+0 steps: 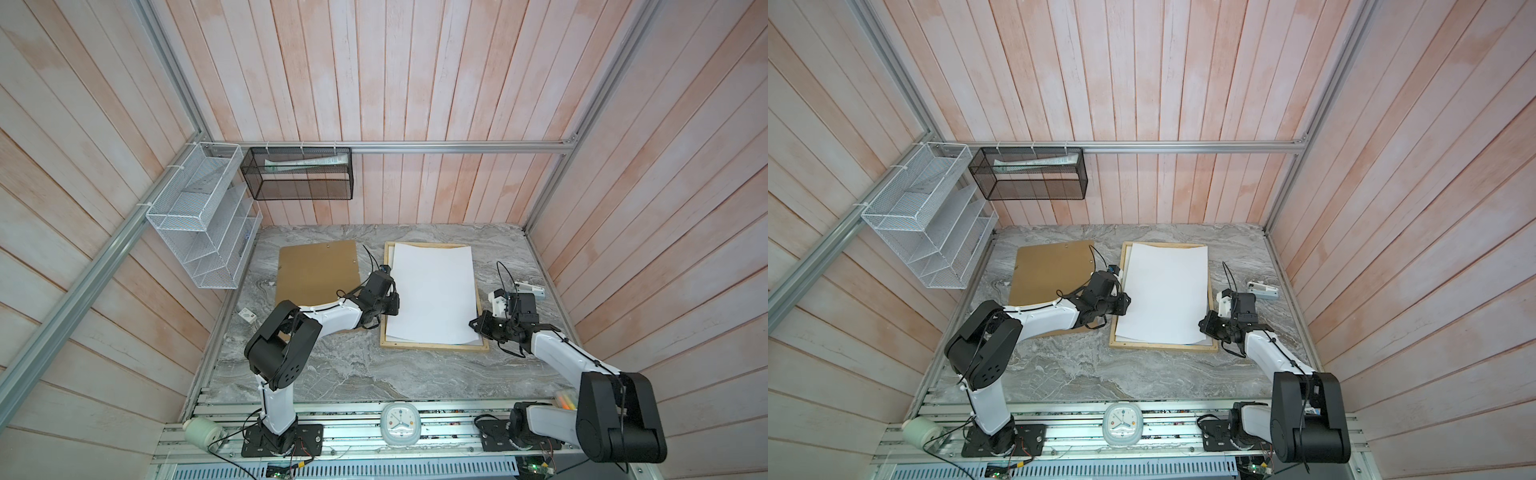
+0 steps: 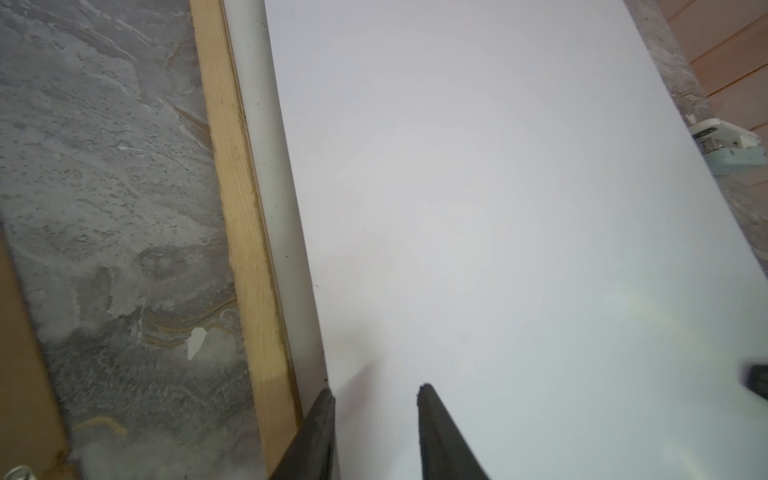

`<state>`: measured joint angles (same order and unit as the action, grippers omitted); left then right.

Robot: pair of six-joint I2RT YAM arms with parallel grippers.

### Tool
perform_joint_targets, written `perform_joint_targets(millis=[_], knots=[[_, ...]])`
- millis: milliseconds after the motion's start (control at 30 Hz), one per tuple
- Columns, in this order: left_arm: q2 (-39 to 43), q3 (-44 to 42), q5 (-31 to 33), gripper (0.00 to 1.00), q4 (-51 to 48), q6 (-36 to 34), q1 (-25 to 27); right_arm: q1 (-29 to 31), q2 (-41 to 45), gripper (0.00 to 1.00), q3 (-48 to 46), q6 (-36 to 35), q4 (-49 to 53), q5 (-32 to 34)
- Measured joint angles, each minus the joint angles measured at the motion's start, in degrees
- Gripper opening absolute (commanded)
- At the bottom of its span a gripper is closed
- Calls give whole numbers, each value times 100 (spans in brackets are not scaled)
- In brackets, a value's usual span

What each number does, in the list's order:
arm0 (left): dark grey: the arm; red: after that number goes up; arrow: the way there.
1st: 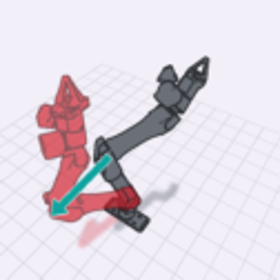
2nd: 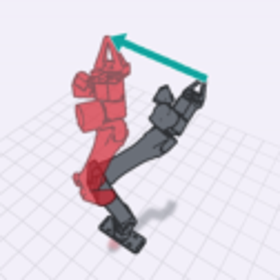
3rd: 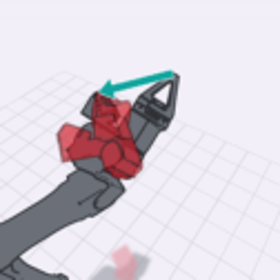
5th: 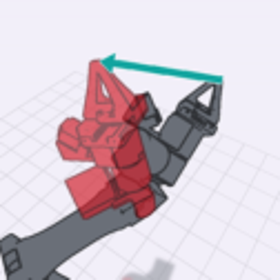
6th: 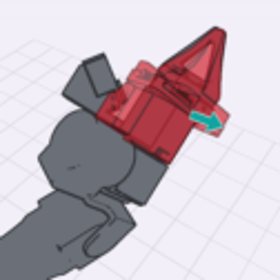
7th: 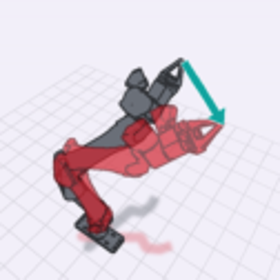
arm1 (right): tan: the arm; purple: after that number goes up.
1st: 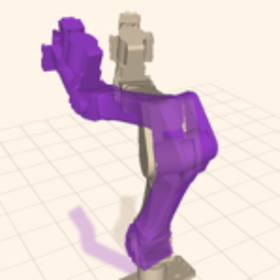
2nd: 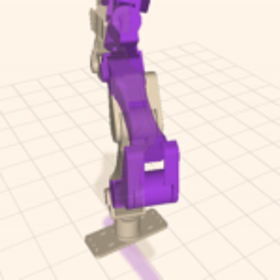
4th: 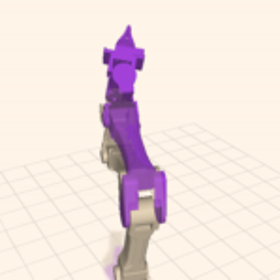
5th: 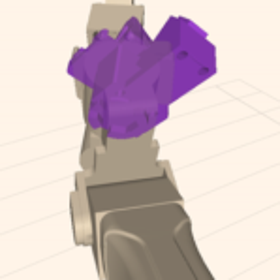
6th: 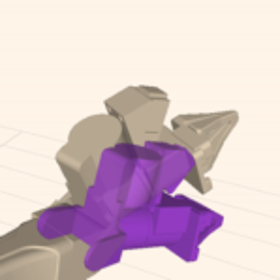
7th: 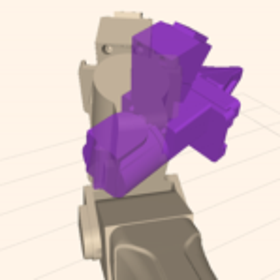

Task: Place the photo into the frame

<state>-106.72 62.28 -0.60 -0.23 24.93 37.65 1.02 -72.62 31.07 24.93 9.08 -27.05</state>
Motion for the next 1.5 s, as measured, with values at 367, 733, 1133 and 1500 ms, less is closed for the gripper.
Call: perform_joint_targets(millis=[367, 733, 1133, 1500], knots=[[367, 0, 883, 43, -796, 214, -413, 0, -57, 0, 31, -267, 59, -26], [815, -173, 1032, 43, -916, 345, -748, 2, -247, 0, 155, -400, 96, 140], [815, -195, 1029, 44, -1056, 361, -748, 2, -754, 8, 542, -673, 125, 98], [817, -221, 1027, 45, -1049, 361, -748, 2, -645, 43, 581, -634, 227, 439]])
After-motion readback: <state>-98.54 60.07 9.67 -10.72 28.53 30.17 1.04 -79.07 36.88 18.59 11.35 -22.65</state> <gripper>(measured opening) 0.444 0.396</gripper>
